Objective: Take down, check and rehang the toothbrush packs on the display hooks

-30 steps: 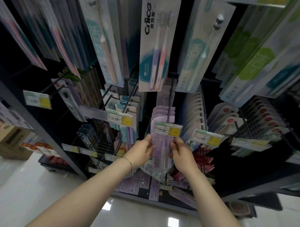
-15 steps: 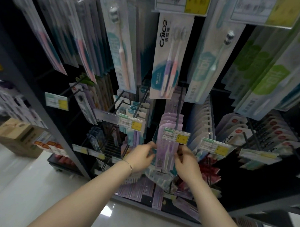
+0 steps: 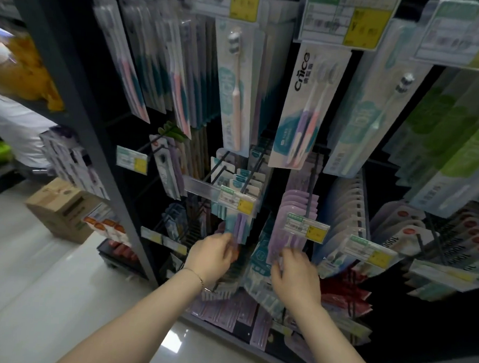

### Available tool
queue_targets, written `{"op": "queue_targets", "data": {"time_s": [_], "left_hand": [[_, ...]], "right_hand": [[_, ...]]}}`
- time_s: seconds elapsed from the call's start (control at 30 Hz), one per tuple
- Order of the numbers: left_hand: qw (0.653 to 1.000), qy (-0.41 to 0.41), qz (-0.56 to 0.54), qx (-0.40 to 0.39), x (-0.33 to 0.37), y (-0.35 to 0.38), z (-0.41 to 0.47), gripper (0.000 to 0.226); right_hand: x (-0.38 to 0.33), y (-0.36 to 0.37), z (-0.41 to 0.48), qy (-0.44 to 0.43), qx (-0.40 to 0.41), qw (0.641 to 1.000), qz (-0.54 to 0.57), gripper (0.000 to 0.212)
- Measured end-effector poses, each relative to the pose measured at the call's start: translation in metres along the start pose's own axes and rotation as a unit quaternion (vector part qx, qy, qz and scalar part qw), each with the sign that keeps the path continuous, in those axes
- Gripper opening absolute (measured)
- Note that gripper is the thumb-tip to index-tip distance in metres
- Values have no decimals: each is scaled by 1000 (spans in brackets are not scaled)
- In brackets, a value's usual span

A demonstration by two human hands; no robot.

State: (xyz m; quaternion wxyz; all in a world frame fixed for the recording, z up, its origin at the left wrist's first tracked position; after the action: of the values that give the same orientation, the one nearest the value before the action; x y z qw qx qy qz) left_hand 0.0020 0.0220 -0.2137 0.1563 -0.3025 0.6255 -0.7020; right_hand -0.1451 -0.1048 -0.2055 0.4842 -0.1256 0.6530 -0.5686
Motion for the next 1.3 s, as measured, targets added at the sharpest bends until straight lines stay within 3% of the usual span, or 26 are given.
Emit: {"op": "queue_targets", "data": {"time_s": [0.23,0.43,0.87,1.3], "left_hand": [[998,7,19,62,-38,-14,-3,13],[998,28,14,62,-77,-29,6,15],[995,86,3,57,-147,-46,36,15],[989,108,-90,41,-143,-37,79,17]], "right_hand": [[-50,17,11,-63,21,998,8,16],[-91,39,26,-42,24,999,-12,18],[-153,75,59,43,-5,999,-2,31],[-147,92,86,179,-4,981,70,38]]}}
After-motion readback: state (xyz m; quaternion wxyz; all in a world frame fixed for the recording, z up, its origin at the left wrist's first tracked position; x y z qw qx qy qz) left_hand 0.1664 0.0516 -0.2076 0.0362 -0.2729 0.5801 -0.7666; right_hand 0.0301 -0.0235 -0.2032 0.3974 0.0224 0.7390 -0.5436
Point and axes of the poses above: each hand's wrist, its own z-axis towards the middle knuckle, its own y-axis out of the palm, x = y × z, the point moved 4 cm from there along z, towards the middle knuckle, and after that the axes turned 13 degrees about z, right-handed, at the moved point
